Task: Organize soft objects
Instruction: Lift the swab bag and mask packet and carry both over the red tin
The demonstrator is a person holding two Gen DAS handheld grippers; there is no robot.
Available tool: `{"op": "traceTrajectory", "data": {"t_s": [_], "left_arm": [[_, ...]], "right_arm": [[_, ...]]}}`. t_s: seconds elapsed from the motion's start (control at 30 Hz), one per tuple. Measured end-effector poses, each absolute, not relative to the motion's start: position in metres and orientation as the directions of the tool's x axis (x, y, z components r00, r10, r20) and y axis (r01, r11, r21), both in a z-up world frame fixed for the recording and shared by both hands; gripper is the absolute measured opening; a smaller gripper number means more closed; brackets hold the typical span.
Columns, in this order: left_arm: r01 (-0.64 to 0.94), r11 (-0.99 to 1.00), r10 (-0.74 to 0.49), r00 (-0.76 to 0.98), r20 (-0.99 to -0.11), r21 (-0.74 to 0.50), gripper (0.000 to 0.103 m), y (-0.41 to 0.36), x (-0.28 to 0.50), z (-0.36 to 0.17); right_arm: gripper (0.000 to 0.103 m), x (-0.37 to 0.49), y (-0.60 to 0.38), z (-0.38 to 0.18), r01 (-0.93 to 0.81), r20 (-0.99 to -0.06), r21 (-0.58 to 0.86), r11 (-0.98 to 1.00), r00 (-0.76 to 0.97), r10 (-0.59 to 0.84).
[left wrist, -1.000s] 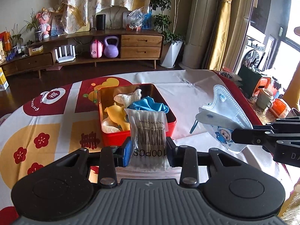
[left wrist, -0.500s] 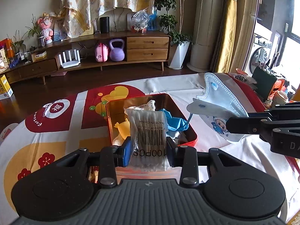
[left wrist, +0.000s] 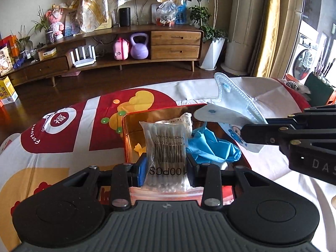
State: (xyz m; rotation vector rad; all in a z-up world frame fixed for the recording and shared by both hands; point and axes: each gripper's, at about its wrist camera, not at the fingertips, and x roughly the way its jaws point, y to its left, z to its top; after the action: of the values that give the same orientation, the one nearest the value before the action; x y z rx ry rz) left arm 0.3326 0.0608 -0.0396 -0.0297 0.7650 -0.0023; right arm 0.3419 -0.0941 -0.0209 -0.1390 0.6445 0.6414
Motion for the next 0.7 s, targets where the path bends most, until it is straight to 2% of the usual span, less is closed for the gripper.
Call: {"op": "traceTrajectory", "data": {"t_s": [0.7], "left_arm": [[-0.057,0.995,-0.017,0.683,-0.731,-0.076,0.037,0.070,0.385,-0.080]], "right_arm": [[0.010,0.403,-0.078,-0.068,-0.545,-0.667,0.143,0.826,0.564,0.488]]}}
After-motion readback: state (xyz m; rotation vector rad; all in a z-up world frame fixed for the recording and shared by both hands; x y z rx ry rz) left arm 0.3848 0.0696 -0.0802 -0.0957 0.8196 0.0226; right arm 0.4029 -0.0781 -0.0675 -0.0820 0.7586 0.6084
